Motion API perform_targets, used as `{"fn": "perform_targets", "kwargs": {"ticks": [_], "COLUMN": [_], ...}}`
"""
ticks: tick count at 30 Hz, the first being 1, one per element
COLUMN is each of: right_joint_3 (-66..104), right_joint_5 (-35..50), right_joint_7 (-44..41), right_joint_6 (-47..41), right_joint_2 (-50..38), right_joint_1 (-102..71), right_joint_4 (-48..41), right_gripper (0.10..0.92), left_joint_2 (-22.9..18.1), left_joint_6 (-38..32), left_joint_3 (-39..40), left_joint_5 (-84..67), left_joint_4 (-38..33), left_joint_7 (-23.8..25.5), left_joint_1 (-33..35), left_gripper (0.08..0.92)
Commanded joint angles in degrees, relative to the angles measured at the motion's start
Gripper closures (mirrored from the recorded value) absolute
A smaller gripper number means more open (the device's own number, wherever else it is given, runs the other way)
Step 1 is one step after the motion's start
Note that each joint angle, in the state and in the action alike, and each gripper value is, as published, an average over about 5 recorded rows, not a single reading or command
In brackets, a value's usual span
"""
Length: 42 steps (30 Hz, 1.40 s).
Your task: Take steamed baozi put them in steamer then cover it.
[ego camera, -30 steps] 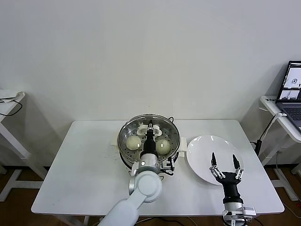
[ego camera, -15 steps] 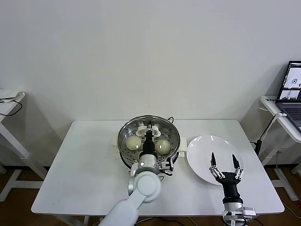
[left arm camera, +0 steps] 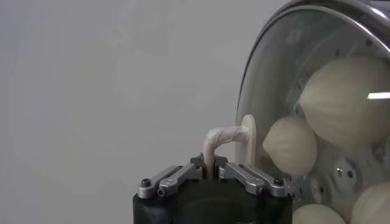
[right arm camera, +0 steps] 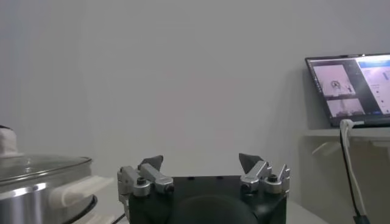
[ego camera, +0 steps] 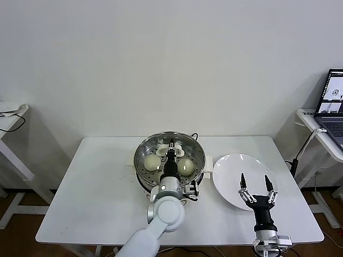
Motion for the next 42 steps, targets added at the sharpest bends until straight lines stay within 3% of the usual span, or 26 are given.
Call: {"fn": "perform_targets", "kwargs": {"ticks": [1, 10, 14, 30, 35, 38, 42], "right_joint_3": [0.0, -0.1, 0.0, -0.5, -0.4, -0.3, 0.4], "right_joint_5": [0.0, 0.1, 0.2, 0.2, 0.4, 0.5, -0.1], "right_joint_7": [0.0, 0.0, 0.0, 0.0, 0.0, 0.1, 0.5], "right_joint_6": [0.0, -0.1, -0.2, -0.2, -0.2, -0.3, -1.3], "right_joint_2": [-0.1, -0.3, -0.5, -1.0, -1.2, -1.3, -1.3], "right_joint_1": [0.0, 0.3, 0.3, 1.0, 0.8, 0.7, 0.3], "right_joint_4": [0.1, 0.1, 0.1, -0.5, -0.2, 0.3, 2.0], "right_gripper": [0.203, 0.203, 0.203, 0.203, 0.203, 0.203, 0.203], "left_joint_2": [-0.1, 0.5, 1.6, 6.9, 8.5, 9.3, 9.5], "left_joint_6": [-0.5, -1.5, -1.5, -1.3, -1.3, -2.4, -8.5], "left_joint_3": [-0.2, -0.5, -0.5, 0.4, -1.7, -5.1, -13.8], "left_joint_5": [0.1, 0.2, 0.1, -1.0, -3.2, -8.7, -25.7], "left_joint_4": [0.2, -0.6, -3.1, -15.9, -21.3, -26.7, -32.2], "left_joint_7": [-0.5, -1.2, -1.5, -2.5, -3.3, -6.3, -16.3], "left_joint_1": [0.2, 0.7, 1.8, 11.3, 13.8, 15.9, 20.7], "left_gripper": [0.807, 0.806, 0.745, 0.27, 0.19, 0.178, 0.177]}}
